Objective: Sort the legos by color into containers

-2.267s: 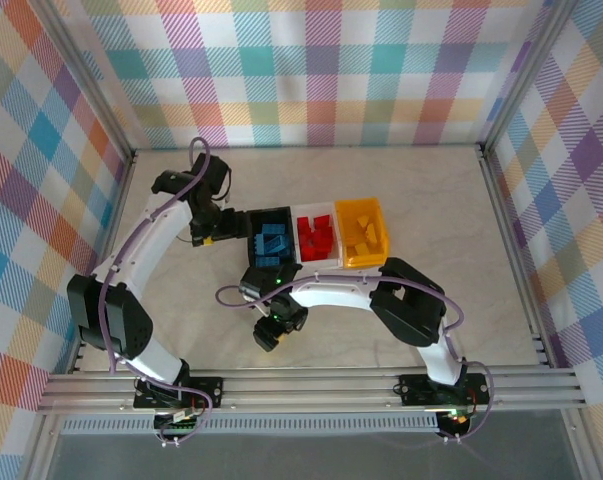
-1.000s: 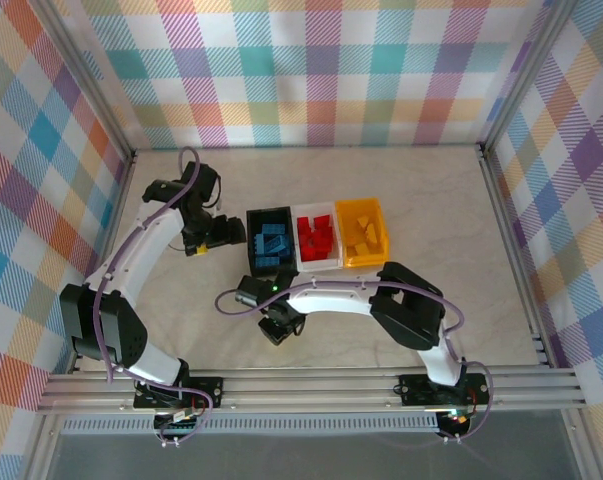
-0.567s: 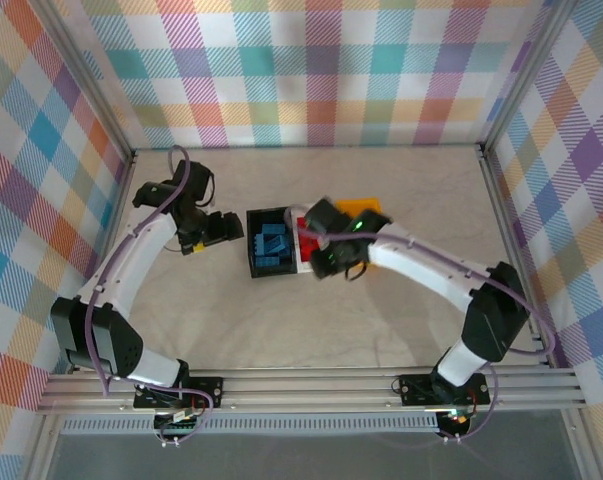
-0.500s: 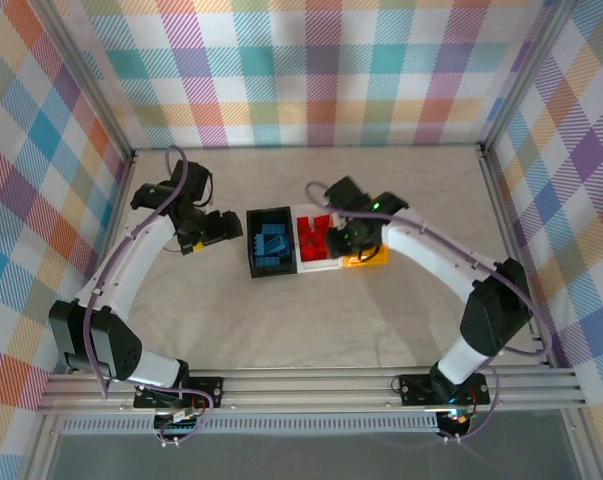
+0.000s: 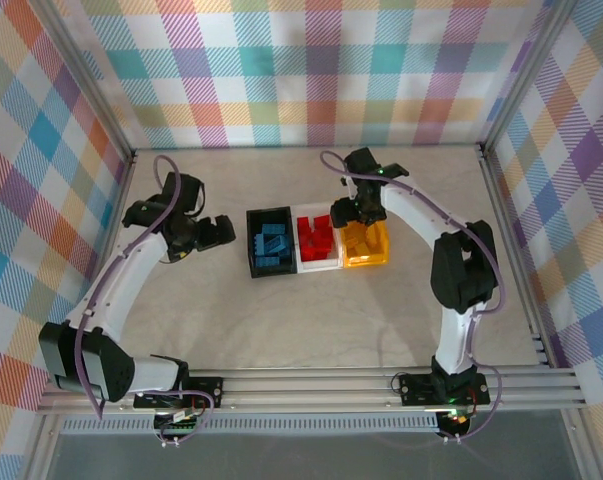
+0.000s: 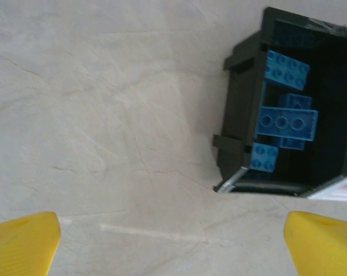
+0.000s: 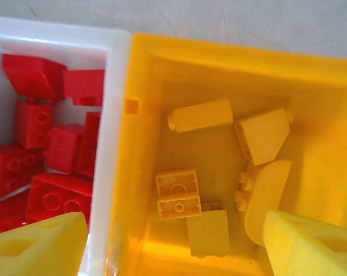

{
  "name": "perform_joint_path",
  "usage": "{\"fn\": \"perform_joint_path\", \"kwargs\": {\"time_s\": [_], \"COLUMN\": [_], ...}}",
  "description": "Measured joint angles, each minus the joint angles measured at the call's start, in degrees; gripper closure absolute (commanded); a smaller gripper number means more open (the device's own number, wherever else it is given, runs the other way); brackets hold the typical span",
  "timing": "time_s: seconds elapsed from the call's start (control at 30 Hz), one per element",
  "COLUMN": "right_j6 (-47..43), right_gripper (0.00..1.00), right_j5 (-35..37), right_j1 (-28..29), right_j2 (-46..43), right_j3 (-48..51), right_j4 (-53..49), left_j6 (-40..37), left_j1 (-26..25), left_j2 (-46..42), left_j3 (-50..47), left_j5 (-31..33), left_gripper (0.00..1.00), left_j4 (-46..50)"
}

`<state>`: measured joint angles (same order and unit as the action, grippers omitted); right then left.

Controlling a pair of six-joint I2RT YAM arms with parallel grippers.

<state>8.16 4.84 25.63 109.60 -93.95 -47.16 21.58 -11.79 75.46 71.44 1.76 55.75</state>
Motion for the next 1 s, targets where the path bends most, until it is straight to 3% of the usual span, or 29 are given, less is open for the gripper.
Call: {"fn": "perform_joint_path", "kwargs": {"time_s": [0.1, 0.23, 0.4, 0.67, 1.0], "right_j6": [0.5, 1.1, -1.7, -12.0, -15.6], "right_gripper": [0.18, 0.02, 0.02, 0.0, 0.01], "right_j5": [-1.5, -3.8, -2.7, -0.9, -1.2], "right_j1": [-1.2, -7.1, -12.6, -13.1, -16.7], "right_j2": [-5.7, -21.7, -33.7, -31.7, -25.9], "right_j3": [3.3, 16.7, 31.3, 53.7, 57.8], "right_j4": [3.1, 10.8, 19.6, 40.3, 63.4], "left_j6": [0.0, -0.5, -3.3, -8.5, -15.8], "left_j1": [1.1, 2.8, 4.3, 6.0, 8.2], "left_j2": [-0.9, -5.2, -12.5, -10.6, 0.3], "left_j3": [-2.9, -11.5, -24.5, -37.3, -46.2], "left_j5": [4.7, 10.4, 16.6, 19.3, 14.6], "left_gripper": [0.0, 0.0, 0.0, 0.01, 0.02], "left_j4": [-3.4, -12.3, -26.3, -45.6, -73.4]}}
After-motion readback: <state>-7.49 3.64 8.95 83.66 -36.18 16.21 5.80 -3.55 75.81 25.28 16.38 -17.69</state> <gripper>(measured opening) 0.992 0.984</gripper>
